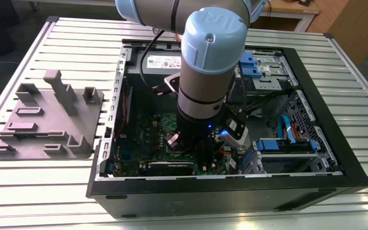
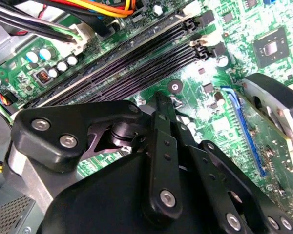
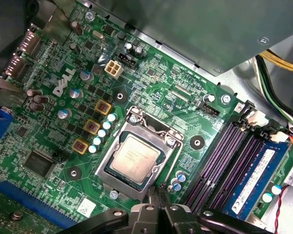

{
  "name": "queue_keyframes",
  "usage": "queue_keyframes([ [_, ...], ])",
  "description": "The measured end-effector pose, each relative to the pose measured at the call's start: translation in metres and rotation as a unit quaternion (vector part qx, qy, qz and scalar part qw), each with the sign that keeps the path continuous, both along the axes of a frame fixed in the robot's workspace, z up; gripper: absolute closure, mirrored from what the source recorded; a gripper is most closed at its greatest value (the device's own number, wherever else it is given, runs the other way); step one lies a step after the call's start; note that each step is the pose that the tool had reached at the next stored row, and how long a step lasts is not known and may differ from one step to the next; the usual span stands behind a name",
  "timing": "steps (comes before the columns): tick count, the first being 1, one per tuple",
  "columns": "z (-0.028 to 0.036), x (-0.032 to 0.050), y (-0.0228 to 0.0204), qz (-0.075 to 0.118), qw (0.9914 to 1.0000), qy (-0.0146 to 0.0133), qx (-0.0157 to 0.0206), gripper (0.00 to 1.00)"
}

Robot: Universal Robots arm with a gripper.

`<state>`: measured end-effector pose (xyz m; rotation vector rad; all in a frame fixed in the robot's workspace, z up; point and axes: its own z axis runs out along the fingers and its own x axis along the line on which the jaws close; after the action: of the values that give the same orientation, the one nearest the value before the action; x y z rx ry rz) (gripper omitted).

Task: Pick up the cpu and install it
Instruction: 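Install the first cpu locking lever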

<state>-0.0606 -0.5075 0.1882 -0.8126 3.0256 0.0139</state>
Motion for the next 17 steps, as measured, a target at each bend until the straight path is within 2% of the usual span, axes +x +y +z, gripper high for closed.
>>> queue_keyframes([
  [5,0.0004,0.0000,0.0000,0.000,1.00000,0.0001,0.0001,0.90],
  [11,0.0016,-0.0009,-0.0007,0.000,1.00000,-0.0009,0.0023,0.90],
  [17,0.0025,-0.0009,-0.0060,0.000,1.00000,-0.0007,0.0020,0.90],
])
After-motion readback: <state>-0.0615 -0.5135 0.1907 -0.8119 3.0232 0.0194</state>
